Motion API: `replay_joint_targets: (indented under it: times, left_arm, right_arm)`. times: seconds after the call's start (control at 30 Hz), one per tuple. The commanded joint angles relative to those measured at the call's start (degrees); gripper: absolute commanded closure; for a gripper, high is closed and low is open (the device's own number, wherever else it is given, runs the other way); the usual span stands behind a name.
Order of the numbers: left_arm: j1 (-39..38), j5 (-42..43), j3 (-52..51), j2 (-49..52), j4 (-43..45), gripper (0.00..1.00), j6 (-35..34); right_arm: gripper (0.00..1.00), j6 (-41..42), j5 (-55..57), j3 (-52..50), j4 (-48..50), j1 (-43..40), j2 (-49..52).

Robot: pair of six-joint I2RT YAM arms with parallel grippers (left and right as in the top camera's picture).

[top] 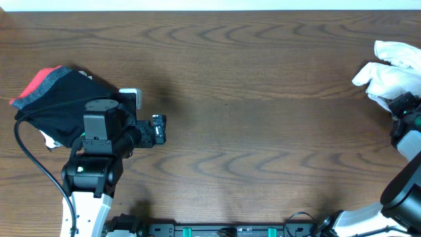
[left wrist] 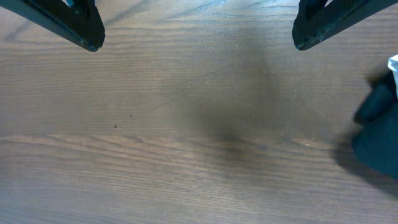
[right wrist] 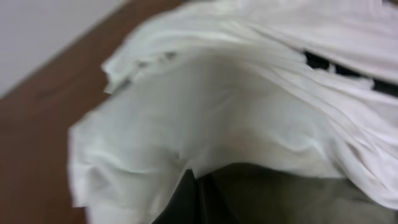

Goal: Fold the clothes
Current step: 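Reach the right gripper to the crumpled white t-shirt and grasp it, then drag the white t-shirt with the right gripper toward table center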

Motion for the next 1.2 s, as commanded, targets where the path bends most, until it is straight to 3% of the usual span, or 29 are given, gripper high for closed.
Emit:
replay_joint_targets:
  times: [0.0,0.33,0.6,0.83,1.17]
  left_arm:
    - [0.20,0.33,1.20,0.04,0.20,0.02,-0.48]
    - [0.20,0.33,1.20,0.04,0.17,0.02,-0.48]
    - [0.20,0.33,1.20,0.04,0.20,0.02,-0.48]
    - [0.20,0.33,1.20,0.04,0.20,0.02,-0.48]
    - [0.20,0.33,1.20,0.04,0.22,0.02,-0.48]
  right_arm:
    - [0.99,-0.74,-5.05,0.79,-0.33,2.60,-6.56]
    - [0.96,-1.53,-1.73,0.76,-10.58,4.70,-9.73]
    - [0.99,-1.57,-1.44,0.76,-9.55,4.66,-5.84]
    - [0.99,-0.48,-17.42,1.92,-1.33,4.76,-10.80]
    - [0.99,0.20,-41.00,13.97,-6.95,14.60,-29.81]
